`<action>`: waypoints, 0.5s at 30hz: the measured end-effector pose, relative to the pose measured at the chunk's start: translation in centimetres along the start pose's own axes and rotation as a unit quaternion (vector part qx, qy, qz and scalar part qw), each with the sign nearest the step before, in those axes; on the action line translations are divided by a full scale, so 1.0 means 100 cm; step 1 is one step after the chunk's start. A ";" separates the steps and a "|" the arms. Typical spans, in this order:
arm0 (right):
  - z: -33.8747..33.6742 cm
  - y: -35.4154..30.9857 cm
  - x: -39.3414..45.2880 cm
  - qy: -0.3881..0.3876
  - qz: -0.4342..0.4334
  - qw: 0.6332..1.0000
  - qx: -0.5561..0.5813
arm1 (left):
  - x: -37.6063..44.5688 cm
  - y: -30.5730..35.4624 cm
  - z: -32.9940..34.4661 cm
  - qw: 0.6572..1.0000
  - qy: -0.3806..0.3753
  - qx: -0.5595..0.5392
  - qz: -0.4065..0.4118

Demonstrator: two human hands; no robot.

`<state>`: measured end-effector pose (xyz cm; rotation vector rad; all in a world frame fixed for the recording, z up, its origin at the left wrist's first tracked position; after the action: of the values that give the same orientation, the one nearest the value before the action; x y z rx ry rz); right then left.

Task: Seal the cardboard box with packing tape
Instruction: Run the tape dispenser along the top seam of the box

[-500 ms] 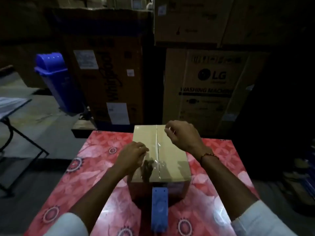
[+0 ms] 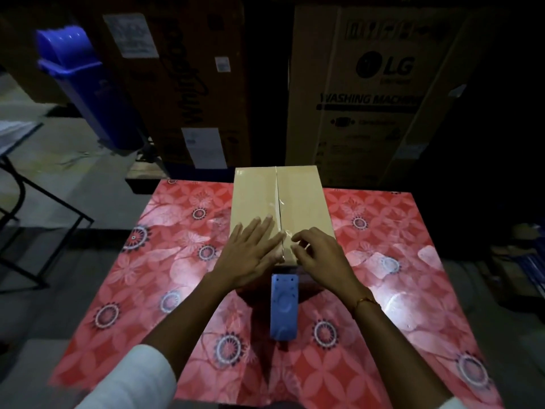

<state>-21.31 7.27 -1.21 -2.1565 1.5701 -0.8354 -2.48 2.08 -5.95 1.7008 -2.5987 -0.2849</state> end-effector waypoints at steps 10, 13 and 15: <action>0.064 -0.004 -0.083 0.039 0.219 0.966 0.129 | 0.032 0.009 -0.001 0.998 -0.020 0.015 0.052; 0.091 -0.012 -0.094 0.022 0.253 0.953 0.168 | 0.039 0.013 0.001 0.998 -0.028 0.006 0.049; 0.104 -0.021 -0.094 0.051 0.266 0.945 0.182 | 0.039 0.013 0.004 0.998 -0.017 0.007 0.057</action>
<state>-15.16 16.18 -10.34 -1.3585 1.7601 -0.9636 -5.26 -0.95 -6.42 1.5582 -2.7158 -0.2956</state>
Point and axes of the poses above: each hand's wrist, its own x-axis towards the middle knuckle, its own z-axis out of the palm, y = z × x, the point moved 2 cm from there along x, towards the middle knuckle, and after that the axes turned 13 degrees about -z, right-handed, at the moved point
